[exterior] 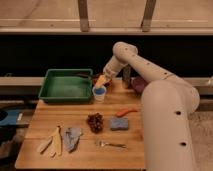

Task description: Stack cups into tray

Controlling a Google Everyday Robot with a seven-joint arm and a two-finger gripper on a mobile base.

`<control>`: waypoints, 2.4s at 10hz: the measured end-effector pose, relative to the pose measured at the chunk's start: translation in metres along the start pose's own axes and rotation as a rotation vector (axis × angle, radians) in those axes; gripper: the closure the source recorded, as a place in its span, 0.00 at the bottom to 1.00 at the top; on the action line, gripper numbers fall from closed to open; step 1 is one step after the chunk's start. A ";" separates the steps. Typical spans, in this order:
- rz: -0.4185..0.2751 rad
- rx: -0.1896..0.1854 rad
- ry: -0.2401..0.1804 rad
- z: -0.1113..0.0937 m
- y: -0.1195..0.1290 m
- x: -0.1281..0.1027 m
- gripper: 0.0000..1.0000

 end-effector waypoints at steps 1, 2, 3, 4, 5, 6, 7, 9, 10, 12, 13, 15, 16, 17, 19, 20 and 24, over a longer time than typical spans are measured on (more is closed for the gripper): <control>0.001 0.002 -0.007 -0.003 0.000 0.000 0.38; -0.001 0.001 -0.017 -0.006 0.001 0.000 0.38; -0.002 0.001 -0.024 -0.009 0.003 -0.001 0.38; 0.000 0.000 -0.024 -0.009 0.003 0.001 0.38; 0.001 0.001 -0.025 -0.009 0.003 0.003 0.38; 0.002 0.002 -0.019 -0.006 0.003 0.006 0.38; 0.003 0.006 -0.012 -0.002 0.004 0.008 0.38; 0.011 0.015 0.001 0.005 0.002 0.013 0.38; 0.019 0.034 0.011 0.009 -0.001 0.017 0.38; 0.039 0.093 0.023 0.010 -0.006 0.021 0.38; 0.054 0.143 0.030 0.009 -0.009 0.024 0.38; 0.074 0.208 0.037 0.011 -0.011 0.024 0.38; 0.079 0.217 0.041 0.014 -0.011 0.024 0.38; 0.089 0.228 0.045 0.017 -0.011 0.025 0.38; 0.098 0.241 0.050 0.022 -0.014 0.026 0.38; 0.105 0.238 0.050 0.025 -0.017 0.027 0.38; 0.140 0.240 0.061 0.032 -0.030 0.035 0.38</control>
